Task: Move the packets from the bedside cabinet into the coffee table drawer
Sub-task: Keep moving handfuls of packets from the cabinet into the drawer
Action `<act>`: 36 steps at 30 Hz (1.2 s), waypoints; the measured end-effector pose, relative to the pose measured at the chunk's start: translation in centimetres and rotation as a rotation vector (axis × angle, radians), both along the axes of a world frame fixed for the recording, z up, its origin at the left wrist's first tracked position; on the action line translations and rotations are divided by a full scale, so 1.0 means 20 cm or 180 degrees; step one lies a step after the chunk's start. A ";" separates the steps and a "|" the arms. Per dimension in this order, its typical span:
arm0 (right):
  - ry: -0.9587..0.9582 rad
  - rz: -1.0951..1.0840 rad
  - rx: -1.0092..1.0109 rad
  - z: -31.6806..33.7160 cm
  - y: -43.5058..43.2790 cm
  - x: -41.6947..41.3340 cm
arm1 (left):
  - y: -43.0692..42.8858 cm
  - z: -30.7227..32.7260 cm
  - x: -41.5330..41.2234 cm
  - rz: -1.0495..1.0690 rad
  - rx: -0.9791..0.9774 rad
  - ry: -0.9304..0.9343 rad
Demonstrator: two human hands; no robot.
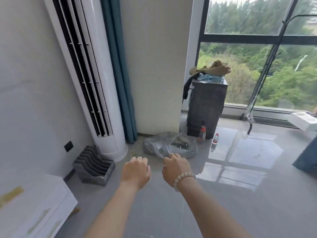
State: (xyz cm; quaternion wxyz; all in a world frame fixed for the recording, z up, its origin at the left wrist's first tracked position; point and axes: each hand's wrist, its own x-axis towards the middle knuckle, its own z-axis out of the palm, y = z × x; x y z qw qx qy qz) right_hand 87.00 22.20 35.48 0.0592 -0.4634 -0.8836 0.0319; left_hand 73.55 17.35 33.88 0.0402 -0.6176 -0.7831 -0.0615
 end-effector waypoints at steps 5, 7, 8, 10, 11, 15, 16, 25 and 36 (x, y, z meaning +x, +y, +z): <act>-0.0069 0.0633 -0.0031 0.03 0.14 -0.28 | 0.00 0.03 -0.23 0.0602 0.0095 -0.0034; -0.0073 0.0850 -0.0041 0.04 0.20 -0.39 | 0.00 0.04 -0.31 0.0832 0.0110 0.0010; -0.0065 0.0955 -0.0040 0.05 0.22 -0.45 | 0.00 0.05 -0.35 0.0942 0.0111 0.0043; -0.0036 0.1182 -0.0009 0.06 0.25 -0.56 | -0.02 0.06 -0.43 0.1178 0.0091 0.0091; -0.0021 0.1306 -0.0008 0.06 0.26 -0.62 | -0.03 0.07 -0.46 0.1304 0.0072 0.0105; 0.0011 0.1800 -0.0124 0.03 0.25 -0.82 | -0.11 0.08 -0.57 0.1758 0.0011 0.0162; 0.0019 0.1913 -0.0156 0.02 0.24 -0.87 | -0.14 0.07 -0.59 0.1851 -0.0004 0.0176; 0.0020 0.2764 -0.0229 -0.07 0.04 -1.28 | -0.47 0.00 -0.83 0.2749 -0.0222 0.0152; -0.0257 0.3254 -0.0218 -0.19 -0.18 -1.91 | -0.68 -0.12 -1.35 0.3161 -0.0226 0.0060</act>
